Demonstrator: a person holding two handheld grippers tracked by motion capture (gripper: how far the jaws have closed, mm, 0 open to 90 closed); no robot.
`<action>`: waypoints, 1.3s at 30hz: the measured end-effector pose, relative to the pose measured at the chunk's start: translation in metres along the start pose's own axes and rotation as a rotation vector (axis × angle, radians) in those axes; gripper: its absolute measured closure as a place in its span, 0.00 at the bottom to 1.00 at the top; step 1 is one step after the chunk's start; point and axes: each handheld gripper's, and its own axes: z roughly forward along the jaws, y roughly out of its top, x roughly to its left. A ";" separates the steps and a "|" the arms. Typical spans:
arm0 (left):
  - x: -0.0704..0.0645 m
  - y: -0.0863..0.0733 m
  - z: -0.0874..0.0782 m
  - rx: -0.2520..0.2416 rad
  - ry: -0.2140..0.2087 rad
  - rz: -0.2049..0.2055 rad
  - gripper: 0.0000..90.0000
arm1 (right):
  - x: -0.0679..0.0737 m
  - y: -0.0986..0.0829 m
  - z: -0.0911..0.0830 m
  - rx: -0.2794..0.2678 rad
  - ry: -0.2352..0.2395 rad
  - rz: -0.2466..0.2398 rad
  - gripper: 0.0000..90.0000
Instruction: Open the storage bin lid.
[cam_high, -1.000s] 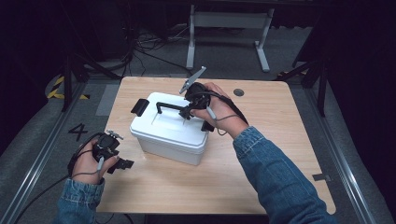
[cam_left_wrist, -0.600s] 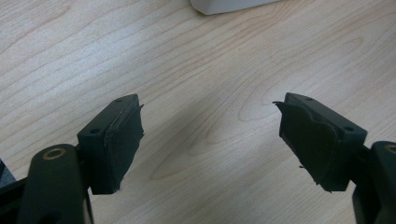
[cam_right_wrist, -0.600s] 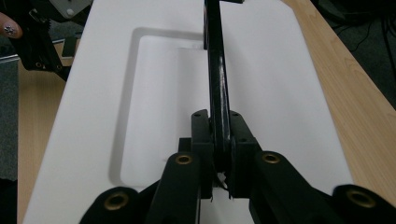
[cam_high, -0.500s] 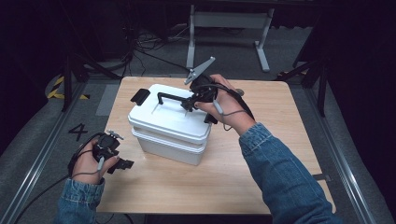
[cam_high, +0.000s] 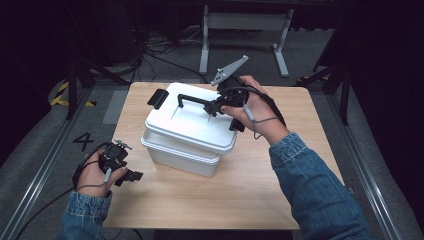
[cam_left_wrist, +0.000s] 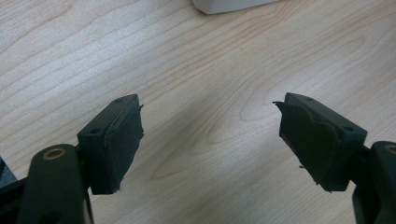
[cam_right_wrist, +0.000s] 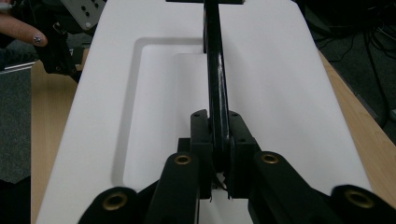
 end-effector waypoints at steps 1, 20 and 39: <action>0.000 0.000 0.000 0.000 0.002 0.000 0.24 | -0.001 -0.002 -0.003 -0.002 -0.001 0.003 0.94; 0.000 0.000 0.001 0.005 -0.007 -0.007 0.24 | -0.020 -0.036 -0.054 -0.035 -0.059 0.060 0.94; 0.000 0.001 0.003 0.013 -0.009 -0.008 0.24 | -0.037 -0.077 -0.100 -0.037 -0.126 0.120 0.94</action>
